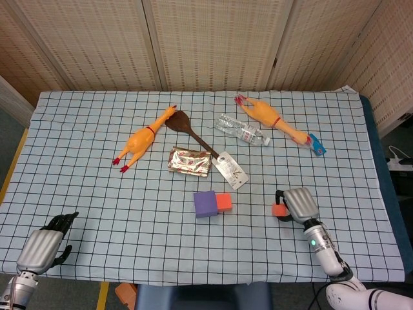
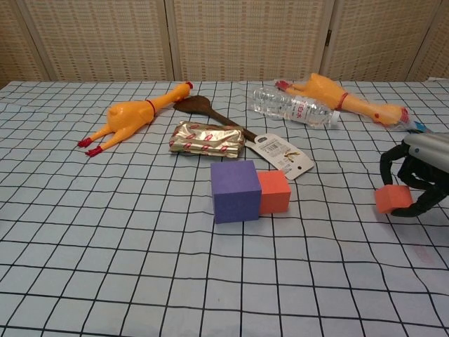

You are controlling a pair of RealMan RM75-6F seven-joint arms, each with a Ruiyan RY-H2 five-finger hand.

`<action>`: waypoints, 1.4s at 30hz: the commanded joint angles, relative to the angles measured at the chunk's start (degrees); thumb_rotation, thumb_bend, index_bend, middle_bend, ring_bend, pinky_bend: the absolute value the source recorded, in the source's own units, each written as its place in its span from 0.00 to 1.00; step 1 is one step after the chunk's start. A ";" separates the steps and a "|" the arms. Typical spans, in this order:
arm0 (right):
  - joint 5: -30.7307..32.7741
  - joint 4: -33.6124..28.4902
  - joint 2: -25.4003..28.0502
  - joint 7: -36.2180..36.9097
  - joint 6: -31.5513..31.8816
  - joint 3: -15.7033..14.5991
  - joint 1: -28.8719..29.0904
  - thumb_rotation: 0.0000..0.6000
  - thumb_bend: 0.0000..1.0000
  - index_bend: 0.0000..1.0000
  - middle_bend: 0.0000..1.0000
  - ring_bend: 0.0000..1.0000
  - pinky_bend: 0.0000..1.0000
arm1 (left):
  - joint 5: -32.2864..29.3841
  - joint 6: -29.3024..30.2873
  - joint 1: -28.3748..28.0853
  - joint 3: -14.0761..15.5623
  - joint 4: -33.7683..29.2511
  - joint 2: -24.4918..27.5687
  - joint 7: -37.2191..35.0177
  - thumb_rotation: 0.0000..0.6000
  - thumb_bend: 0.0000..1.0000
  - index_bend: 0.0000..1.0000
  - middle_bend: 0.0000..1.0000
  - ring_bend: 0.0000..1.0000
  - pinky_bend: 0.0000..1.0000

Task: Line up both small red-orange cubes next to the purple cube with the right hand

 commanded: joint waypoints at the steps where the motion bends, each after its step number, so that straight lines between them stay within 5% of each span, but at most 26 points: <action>1: -0.28 -0.52 0.06 0.53 0.19 0.36 0.05 1.00 0.05 0.71 0.89 0.92 0.88 | 0.00 -0.01 0.00 0.01 -0.01 -0.01 0.04 1.00 0.43 0.05 0.12 0.11 0.44; 21: -1.97 6.62 -9.69 7.69 -3.60 3.87 4.99 1.00 0.05 0.71 0.89 0.92 0.88 | 0.37 0.01 -0.03 0.18 0.05 0.17 -0.34 1.00 0.43 0.05 0.12 0.11 0.44; 42: -5.45 13.28 -13.99 14.28 -3.40 3.61 6.48 1.00 0.05 0.71 0.89 0.92 0.88 | 0.63 -0.02 -0.04 0.34 -0.08 0.23 -0.11 1.00 0.43 0.05 0.12 0.11 0.44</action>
